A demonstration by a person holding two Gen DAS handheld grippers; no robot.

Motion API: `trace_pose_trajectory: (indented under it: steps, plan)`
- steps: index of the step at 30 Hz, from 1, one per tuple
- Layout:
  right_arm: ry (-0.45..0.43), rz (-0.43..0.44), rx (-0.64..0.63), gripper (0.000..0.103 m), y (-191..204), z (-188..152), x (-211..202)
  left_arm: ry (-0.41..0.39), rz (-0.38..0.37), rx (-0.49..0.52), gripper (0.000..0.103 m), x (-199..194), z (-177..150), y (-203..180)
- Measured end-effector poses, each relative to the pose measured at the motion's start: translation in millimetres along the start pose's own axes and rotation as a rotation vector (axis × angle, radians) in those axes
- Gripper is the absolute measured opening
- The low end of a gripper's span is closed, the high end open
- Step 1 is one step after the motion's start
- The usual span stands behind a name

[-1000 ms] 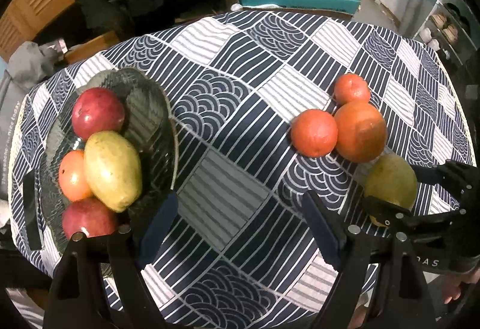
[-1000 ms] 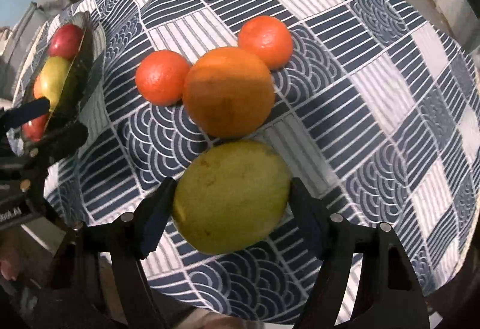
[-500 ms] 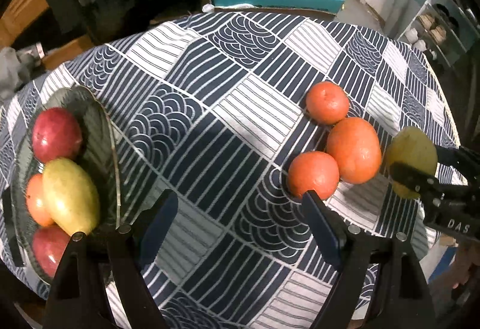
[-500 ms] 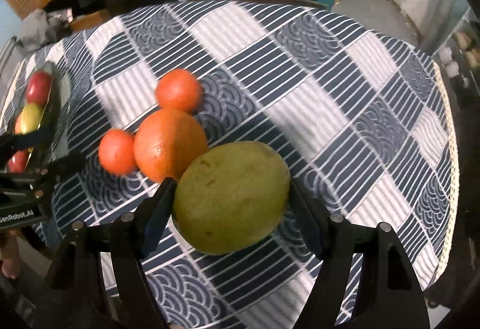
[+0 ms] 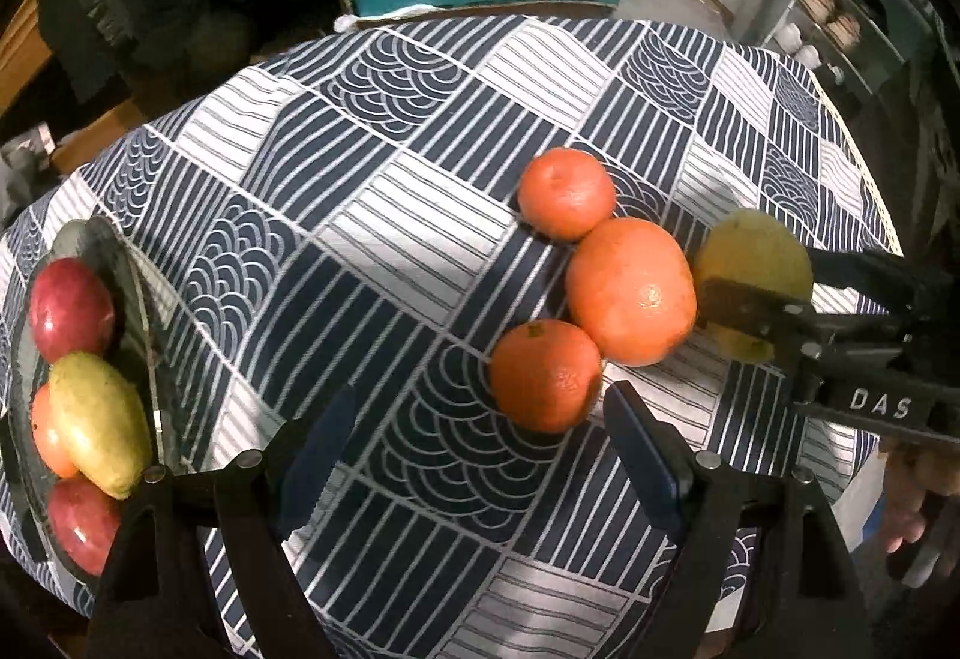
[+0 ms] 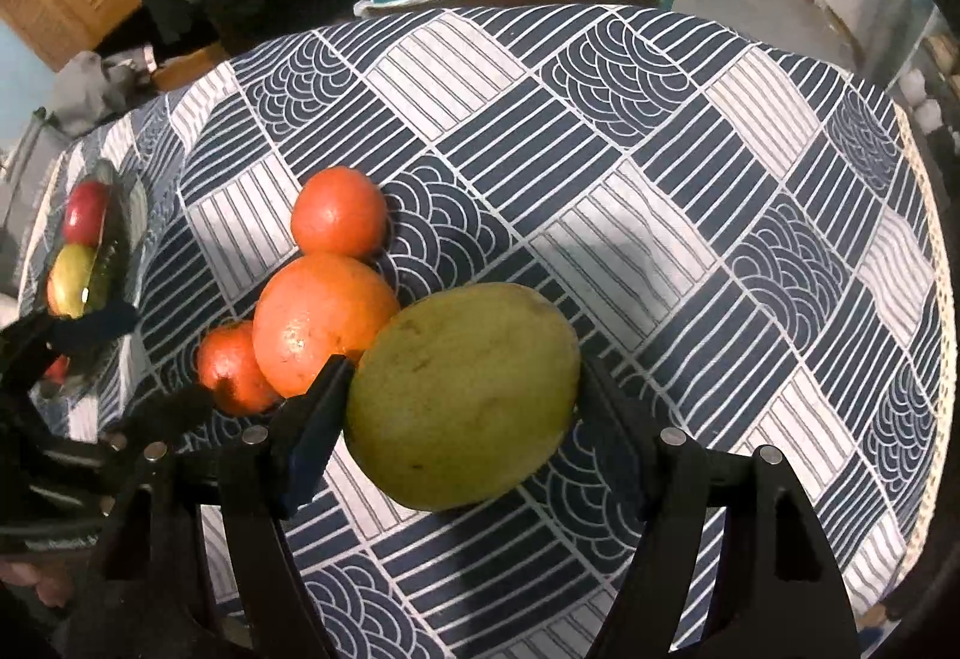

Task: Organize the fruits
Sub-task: 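Grasp a small tangerine with the left gripper while the right gripper grasps the green pear, then lift the tangerine and green pear and carry them over the glass plate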

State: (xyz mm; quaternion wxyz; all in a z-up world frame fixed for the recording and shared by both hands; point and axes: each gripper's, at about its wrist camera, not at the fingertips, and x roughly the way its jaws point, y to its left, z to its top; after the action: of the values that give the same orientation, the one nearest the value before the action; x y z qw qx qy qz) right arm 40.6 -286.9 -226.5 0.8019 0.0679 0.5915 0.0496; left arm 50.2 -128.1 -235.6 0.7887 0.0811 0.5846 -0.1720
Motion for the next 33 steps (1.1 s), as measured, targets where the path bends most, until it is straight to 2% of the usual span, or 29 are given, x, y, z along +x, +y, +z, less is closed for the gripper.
trace_pose_trajectory:
  steps: [10, 12, 14, 17, 18, 26, 33]
  plan:
    - [-0.041, -0.02, 0.068, 0.075, -25, 4, -17, 0.029, -0.027, 0.02, 0.085, 26, 3, -11]
    - [-0.047, -0.031, 0.072, 0.075, -29, 4, -19, 0.038, -0.033, 0.019, 0.076, 30, 3, -12]
    - [-0.05, -0.04, 0.072, 0.075, -31, 5, -20, 0.044, -0.026, 0.029, 0.074, 33, 2, -16]
    - [-0.052, -0.048, 0.072, 0.075, -34, 7, -19, 0.04, -0.03, 0.067, 0.05, 34, 1, -23]
    - [-0.053, -0.049, 0.074, 0.075, -35, 8, -18, 0.042, -0.045, 0.067, 0.046, 34, 1, -24]
    - [-0.079, -0.076, 0.058, 0.075, -35, 11, -24, 0.026, -0.034, 0.047, 0.045, 26, -3, -18]
    - [-0.125, -0.106, 0.033, 0.075, -27, 16, -40, -0.035, -0.002, 0.023, 0.045, -2, 1, -5]
